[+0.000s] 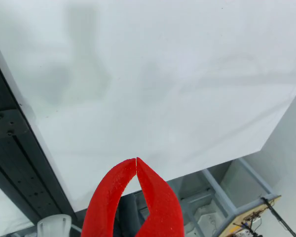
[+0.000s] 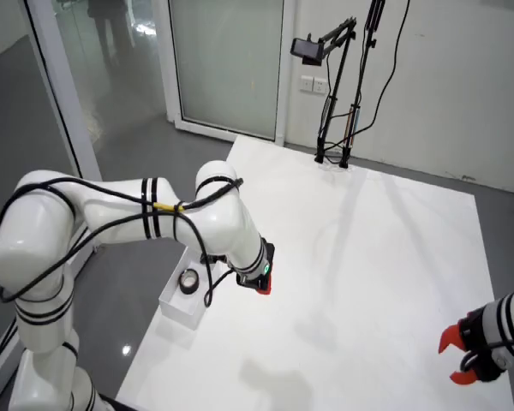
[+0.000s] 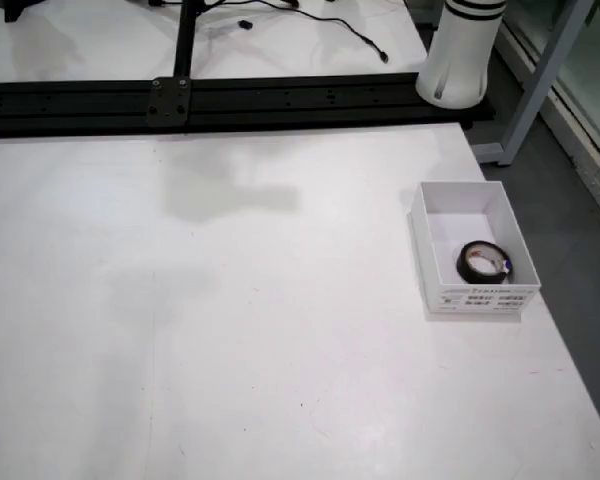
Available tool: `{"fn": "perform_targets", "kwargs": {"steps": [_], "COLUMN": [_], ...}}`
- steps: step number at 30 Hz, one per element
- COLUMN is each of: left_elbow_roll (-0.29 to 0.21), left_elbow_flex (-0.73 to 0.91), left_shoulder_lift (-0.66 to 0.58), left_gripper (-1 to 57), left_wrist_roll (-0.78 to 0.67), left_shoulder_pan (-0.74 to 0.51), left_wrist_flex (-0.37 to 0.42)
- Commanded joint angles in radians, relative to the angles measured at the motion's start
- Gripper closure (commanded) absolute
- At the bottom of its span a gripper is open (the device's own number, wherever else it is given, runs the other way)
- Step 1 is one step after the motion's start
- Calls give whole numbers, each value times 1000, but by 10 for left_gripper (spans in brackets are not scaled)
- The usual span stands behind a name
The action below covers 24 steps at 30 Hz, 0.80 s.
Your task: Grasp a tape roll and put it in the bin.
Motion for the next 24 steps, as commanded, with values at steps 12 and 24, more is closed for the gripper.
{"fn": "perform_targets", "kwargs": {"steps": [12, 24], "left_elbow_roll": [0, 0], "left_elbow_flex": [0, 0], "left_shoulder_lift": [0, 0], "left_gripper": [564, 564], "left_wrist_roll": [0, 0], "left_shoulder_pan": [-21, 19], "left_wrist_flex": [0, 0]}}
